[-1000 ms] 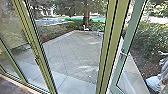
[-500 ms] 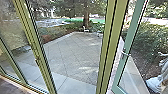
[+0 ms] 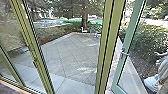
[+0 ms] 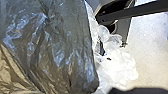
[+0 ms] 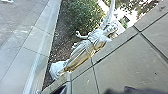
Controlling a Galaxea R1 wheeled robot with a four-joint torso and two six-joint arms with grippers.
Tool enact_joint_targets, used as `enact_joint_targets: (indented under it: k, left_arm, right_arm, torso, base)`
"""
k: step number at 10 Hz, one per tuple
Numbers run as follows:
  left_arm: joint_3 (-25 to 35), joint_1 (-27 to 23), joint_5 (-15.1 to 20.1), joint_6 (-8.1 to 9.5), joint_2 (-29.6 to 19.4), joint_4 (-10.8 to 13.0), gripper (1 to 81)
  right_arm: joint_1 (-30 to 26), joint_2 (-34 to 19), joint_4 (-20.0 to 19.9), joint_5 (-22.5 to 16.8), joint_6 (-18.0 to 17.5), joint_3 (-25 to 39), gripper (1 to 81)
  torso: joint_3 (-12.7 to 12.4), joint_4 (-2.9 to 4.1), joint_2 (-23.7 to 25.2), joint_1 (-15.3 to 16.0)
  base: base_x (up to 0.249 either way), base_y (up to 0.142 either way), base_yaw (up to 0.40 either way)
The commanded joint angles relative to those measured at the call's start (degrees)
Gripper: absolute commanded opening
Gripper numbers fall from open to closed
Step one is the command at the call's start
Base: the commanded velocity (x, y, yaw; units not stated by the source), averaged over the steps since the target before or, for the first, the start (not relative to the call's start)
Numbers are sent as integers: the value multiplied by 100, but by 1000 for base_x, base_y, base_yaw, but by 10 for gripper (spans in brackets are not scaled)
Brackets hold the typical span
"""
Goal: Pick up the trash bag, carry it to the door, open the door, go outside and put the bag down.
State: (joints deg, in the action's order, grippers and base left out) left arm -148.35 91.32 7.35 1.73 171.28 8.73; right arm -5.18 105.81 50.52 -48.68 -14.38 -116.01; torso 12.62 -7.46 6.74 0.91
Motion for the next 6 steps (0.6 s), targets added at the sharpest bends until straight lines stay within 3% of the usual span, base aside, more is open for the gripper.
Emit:
enact_joint_targets:
  k: [1, 2, 3, 6]
  left_arm:
    - [25, -101, 407, 3, 3, -47, 10]
    - [25, -100, 407, 3, -5, -55, 10]
    - [34, -92, 407, 3, -5, -55, 10]
    - [25, -92, 407, 3, -5, -55, 10]
  right_arm:
    - [-637, -102, 406, -204, 15, -96, 811]
    - [-628, -102, 643, -133, 15, -141, 811]
    - [-584, -102, 705, -133, 15, -149, 811]
    - [-320, -119, 775, 6, 32, -403, 811]
  torso:
    - [4, 6, 0, 0]
    - [-24, -99, 2, -2]
    - [-44, -151, 2, -5]
    - [-50, -153, 7, -13]
  base:
    - [0, 0, 0]
    - [0, 0, 0]
    - [0, 0, 0]
    - [0, 0, 0]
